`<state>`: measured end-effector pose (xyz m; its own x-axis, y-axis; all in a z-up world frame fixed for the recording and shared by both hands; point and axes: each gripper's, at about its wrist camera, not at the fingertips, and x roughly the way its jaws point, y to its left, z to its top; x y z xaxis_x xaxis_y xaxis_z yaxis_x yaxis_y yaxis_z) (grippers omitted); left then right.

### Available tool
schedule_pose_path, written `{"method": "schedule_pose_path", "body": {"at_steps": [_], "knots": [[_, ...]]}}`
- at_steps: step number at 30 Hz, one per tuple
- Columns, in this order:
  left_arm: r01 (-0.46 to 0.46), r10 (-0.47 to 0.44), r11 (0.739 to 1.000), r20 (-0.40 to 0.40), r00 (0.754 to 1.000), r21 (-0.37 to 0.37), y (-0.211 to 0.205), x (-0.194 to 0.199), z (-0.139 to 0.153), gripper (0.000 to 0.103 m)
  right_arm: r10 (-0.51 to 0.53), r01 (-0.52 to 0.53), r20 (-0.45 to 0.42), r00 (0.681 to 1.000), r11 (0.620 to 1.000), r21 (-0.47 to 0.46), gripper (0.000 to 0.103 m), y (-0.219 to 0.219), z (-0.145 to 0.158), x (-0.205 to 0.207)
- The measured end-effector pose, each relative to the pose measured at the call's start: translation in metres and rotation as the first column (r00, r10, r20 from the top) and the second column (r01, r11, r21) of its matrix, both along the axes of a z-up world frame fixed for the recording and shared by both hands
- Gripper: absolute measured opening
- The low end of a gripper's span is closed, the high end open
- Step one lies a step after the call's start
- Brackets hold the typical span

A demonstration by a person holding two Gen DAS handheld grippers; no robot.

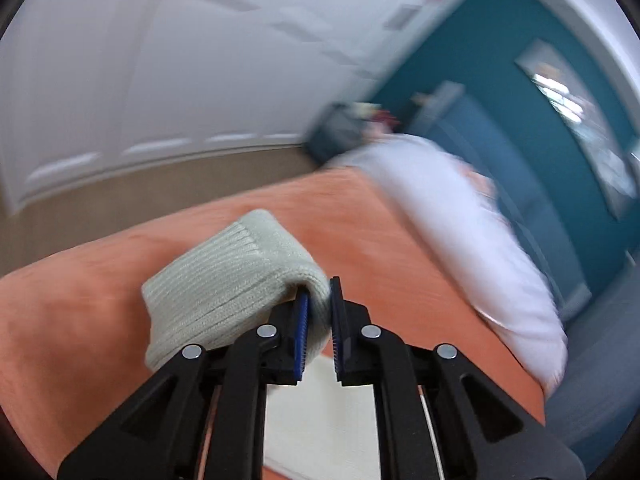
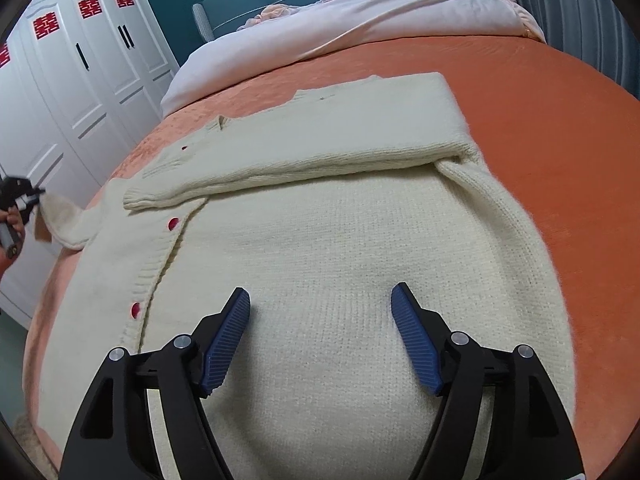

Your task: Fold small clothes

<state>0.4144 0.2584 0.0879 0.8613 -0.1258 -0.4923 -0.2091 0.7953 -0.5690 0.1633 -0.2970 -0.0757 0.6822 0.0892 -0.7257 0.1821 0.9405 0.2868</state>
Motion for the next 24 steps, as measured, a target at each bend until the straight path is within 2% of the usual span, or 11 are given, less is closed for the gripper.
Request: {"method": "schedule_pose_path", "body": {"at_steps": [2, 5, 7, 8, 9, 11, 14, 17, 19, 21, 24], "knots": [[0.175, -0.176, 0.984, 0.078, 0.981, 0.016, -0.070, -0.010, 0.032, 0.009, 0.000, 0.000, 0.006, 1.000, 1.000, 0.012, 0.072, -0.001, 0.000, 0.000], [0.402, -0.401, 0.916, 0.092, 0.912, 0.009, -0.171, -0.029, 0.039, 0.012, -0.001, 0.001, 0.014, 1.000, 1.000, 0.031, 0.072, -0.002, 0.000, -0.001], [0.518, -0.518, 0.855, 0.025, 0.855, -0.011, -0.233, -0.039, 0.015, 0.019, -0.001, 0.000, 0.016, 1.000, 0.999, 0.040, 0.072, -0.003, 0.000, -0.002], [0.546, -0.546, 0.838, -0.039, 0.837, -0.007, -0.259, -0.044, -0.005, 0.038, -0.001, 0.000, 0.018, 1.000, 0.999, 0.046, 0.072, -0.004, 0.001, -0.002], [0.558, -0.555, 0.830, -0.107, 0.825, -0.002, -0.280, -0.052, -0.028, 0.056, -0.001, 0.000, 0.020, 1.000, 0.999, 0.051, 0.072, -0.005, 0.001, -0.002], [0.549, -0.539, 0.836, -0.203, 0.817, -0.013, -0.302, -0.067, -0.073, 0.058, -0.001, 0.000, 0.023, 1.000, 0.998, 0.066, 0.072, -0.006, 0.001, -0.002], [0.468, -0.481, 0.876, -0.274, 0.833, -0.115, -0.283, -0.081, -0.114, 0.058, -0.002, 0.000, 0.029, 1.000, 0.996, 0.086, 0.072, -0.009, 0.003, -0.003], [0.340, -0.379, 0.922, -0.255, 0.890, -0.185, -0.231, -0.084, -0.117, 0.059, -0.025, 0.022, 0.030, 0.999, 0.994, 0.104, 0.073, -0.012, 0.015, -0.002], [0.263, -0.308, 0.944, -0.245, 0.919, -0.200, -0.197, -0.072, -0.111, 0.065, -0.051, 0.039, 0.093, 0.994, 0.990, 0.134, 0.073, -0.018, 0.032, 0.002], [0.201, -0.259, 0.953, -0.264, 0.929, -0.226, -0.171, -0.057, -0.112, 0.065, -0.079, 0.058, 0.122, 0.989, 0.985, 0.165, 0.073, -0.024, 0.049, 0.020], [0.118, -0.208, 0.951, -0.311, 0.927, -0.285, -0.143, -0.044, -0.127, 0.065, -0.089, 0.069, 0.081, 0.993, 0.972, 0.223, 0.073, -0.032, 0.056, 0.069]]}}
